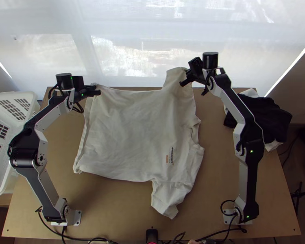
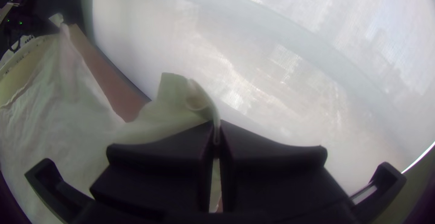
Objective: Fold the t-shirt
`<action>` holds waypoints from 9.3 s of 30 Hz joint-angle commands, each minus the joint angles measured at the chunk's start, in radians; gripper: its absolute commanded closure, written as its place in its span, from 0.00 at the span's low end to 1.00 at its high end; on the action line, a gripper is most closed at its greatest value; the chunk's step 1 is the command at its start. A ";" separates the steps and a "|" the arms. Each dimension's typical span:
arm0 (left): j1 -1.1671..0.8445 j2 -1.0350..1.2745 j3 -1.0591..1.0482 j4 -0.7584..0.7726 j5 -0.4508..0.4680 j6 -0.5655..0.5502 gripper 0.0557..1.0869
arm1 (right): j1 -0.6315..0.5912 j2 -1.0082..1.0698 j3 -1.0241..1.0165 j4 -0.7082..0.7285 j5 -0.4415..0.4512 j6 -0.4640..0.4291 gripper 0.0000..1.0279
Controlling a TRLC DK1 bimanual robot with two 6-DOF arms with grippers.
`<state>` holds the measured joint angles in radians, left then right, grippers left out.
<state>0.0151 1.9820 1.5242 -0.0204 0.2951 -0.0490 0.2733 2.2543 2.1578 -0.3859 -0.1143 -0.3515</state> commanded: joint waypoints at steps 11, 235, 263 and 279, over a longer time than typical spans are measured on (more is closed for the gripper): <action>-0.004 -0.244 -0.292 0.088 -0.039 0.023 0.97 | 0.026 -0.257 -0.426 0.211 0.045 -0.037 0.97; 0.003 -0.819 -0.739 -0.802 -0.102 0.006 0.97 | 0.983 -1.118 -1.394 -0.321 -0.102 -0.041 0.05; 0.020 -0.719 -0.671 -0.796 -0.103 0.005 0.97 | 1.037 -0.990 -1.517 -0.065 -0.162 -0.003 0.96; 0.028 -0.738 -0.599 -0.834 -0.102 0.005 0.97 | 0.739 -1.139 -1.440 -0.114 -0.130 0.005 0.97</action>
<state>0.0391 1.2522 0.8886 -0.8402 0.1932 -0.0452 1.1770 1.1770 0.6823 -0.4618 -0.2573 -0.3439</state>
